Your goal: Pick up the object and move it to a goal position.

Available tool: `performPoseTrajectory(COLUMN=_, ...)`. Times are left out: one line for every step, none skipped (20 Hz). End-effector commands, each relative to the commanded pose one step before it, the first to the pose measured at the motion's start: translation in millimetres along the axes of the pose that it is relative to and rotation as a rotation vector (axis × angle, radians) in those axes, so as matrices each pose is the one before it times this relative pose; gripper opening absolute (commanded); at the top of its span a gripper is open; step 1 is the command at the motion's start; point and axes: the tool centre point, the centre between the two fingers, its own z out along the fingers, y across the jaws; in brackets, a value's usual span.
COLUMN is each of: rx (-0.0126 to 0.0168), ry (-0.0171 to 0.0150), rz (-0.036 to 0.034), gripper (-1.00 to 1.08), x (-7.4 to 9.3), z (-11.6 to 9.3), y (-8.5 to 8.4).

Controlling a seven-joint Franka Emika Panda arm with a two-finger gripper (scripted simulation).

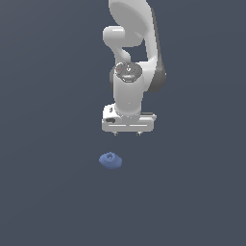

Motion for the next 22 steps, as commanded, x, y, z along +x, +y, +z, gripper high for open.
performPoseTrajectory(rx=0.00000, ry=0.00000, rz=0.00000, gripper=1.00, x=0.00, z=0.00, y=0.01)
performPoseTrajectory(rx=0.00022, ry=-0.00002, rz=-0.00095, gripper=1.00, x=0.00, z=-0.22, y=-0.39)
performPoseTrajectory(rx=0.00069, ry=-0.00007, rz=-0.00267, gripper=1.00, x=-0.01, z=-0.64, y=-1.08)
performPoseTrajectory(rx=0.00111, ry=-0.00011, rz=-0.00428, gripper=1.00, x=-0.01, z=-1.03, y=-1.73)
performPoseTrajectory(rx=0.00156, ry=-0.00016, rz=-0.00593, gripper=1.00, x=-0.02, z=-1.42, y=-2.43)
performPoseTrajectory(rx=0.00201, ry=-0.00020, rz=-0.00745, gripper=1.00, x=-0.04, z=-1.81, y=-3.11)
performPoseTrajectory(rx=0.00209, ry=-0.00020, rz=-0.00746, gripper=1.00, x=-0.05, z=-1.85, y=-3.21)
performPoseTrajectory(rx=0.00168, ry=-0.00016, rz=-0.00570, gripper=1.00, x=-0.05, z=-1.48, y=-2.56)
performPoseTrajectory(rx=0.00126, ry=-0.00011, rz=-0.00395, gripper=1.00, x=-0.06, z=-1.08, y=-1.91)
performPoseTrajectory(rx=0.00076, ry=-0.00006, rz=-0.00205, gripper=1.00, x=-0.05, z=-0.66, y=-1.15)
performPoseTrajectory(rx=0.00000, ry=0.00000, rz=0.00000, gripper=1.00, x=-0.03, z=-0.21, y=-0.23)
performPoseTrajectory(rx=-0.00001, ry=0.00001, rz=0.00069, gripper=1.00, x=0.00, z=0.23, y=0.29)
performPoseTrajectory(rx=0.00000, ry=0.00000, rz=0.00000, gripper=1.00, x=0.07, z=0.30, y=0.46)
performPoseTrajectory(rx=-0.00054, ry=0.00001, rz=-0.00107, gripper=1.00, x=0.11, z=0.14, y=0.30)
performPoseTrajectory(rx=-0.00014, ry=-0.00003, rz=-0.00267, gripper=1.00, x=0.18, z=0.08, y=0.13)
performPoseTrajectory(rx=-0.00012, ry=-0.00004, rz=-0.00396, gripper=1.00, x=0.26, z=0.06, y=0.16)
performPoseTrajectory(rx=-0.00017, ry=-0.00006, rz=-0.00535, gripper=1.00, x=0.35, z=0.08, y=0.18)
performPoseTrajectory(rx=-0.00024, ry=-0.00007, rz=-0.00665, gripper=1.00, x=0.44, z=0.13, y=0.26)
performPoseTrajectory(rx=-0.00032, ry=-0.00009, rz=-0.00784, gripper=1.00, x=0.53, z=0.19, y=0.41)
performPoseTrajectory(rx=-0.00040, ry=-0.00010, rz=-0.00907, gripper=1.00, x=0.61, z=0.24, y=0.50)
performPoseTrajectory(rx=-0.00046, ry=-0.00012, rz=-0.01025, gripper=1.00, x=0.68, z=0.29, y=0.61)
performPoseTrajectory(rx=-0.00050, ry=-0.00013, rz=-0.01131, gripper=1.00, x=0.75, z=0.32, y=0.69)
